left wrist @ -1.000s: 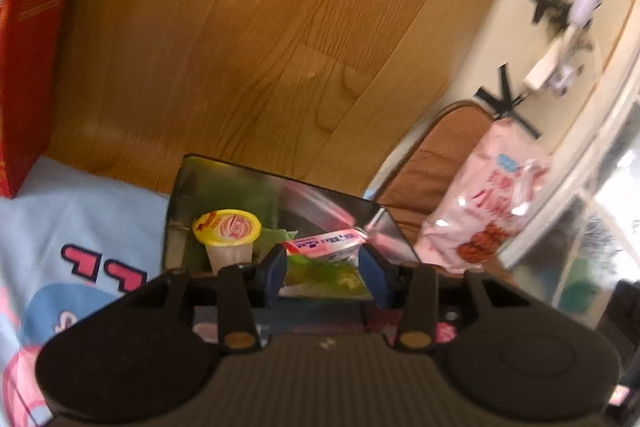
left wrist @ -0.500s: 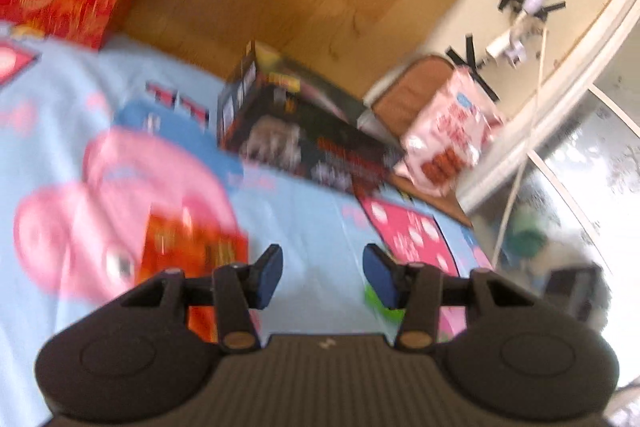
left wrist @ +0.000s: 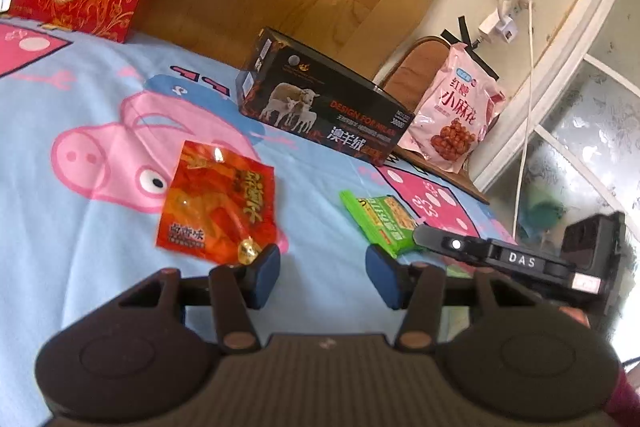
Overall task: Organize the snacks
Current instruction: 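Move the left gripper down to the green biscuit-bar packet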
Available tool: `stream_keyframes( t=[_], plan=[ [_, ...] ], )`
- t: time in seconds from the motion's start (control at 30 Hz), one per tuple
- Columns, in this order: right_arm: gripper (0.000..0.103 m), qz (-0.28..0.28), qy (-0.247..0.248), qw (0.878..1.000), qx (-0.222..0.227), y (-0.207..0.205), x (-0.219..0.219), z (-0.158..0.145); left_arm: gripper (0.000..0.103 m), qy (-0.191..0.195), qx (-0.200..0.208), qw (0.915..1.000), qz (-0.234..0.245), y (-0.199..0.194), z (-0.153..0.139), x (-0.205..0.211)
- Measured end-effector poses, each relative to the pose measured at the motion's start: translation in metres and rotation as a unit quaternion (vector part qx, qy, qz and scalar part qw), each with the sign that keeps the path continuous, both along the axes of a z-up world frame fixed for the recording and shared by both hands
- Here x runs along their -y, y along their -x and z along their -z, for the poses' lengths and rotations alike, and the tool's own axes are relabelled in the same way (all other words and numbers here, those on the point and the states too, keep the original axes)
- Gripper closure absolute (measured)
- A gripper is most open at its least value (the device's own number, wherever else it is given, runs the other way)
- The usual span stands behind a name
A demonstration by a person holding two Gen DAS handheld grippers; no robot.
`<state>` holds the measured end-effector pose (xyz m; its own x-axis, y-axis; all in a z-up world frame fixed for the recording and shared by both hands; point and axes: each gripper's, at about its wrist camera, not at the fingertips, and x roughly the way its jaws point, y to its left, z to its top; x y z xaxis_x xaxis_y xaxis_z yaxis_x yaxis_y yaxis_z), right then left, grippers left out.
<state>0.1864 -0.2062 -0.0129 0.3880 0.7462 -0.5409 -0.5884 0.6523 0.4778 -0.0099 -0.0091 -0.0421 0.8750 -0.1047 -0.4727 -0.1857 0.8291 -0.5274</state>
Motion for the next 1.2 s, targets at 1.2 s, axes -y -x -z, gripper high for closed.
stream_keyframes(
  t=[1.2],
  plan=[
    [0.053,-0.007,-0.01,0.999,0.032,0.011,0.001,-0.003,0.044,0.003,0.003,1.0,-0.007,-0.002,0.001,-0.001]
  ],
)
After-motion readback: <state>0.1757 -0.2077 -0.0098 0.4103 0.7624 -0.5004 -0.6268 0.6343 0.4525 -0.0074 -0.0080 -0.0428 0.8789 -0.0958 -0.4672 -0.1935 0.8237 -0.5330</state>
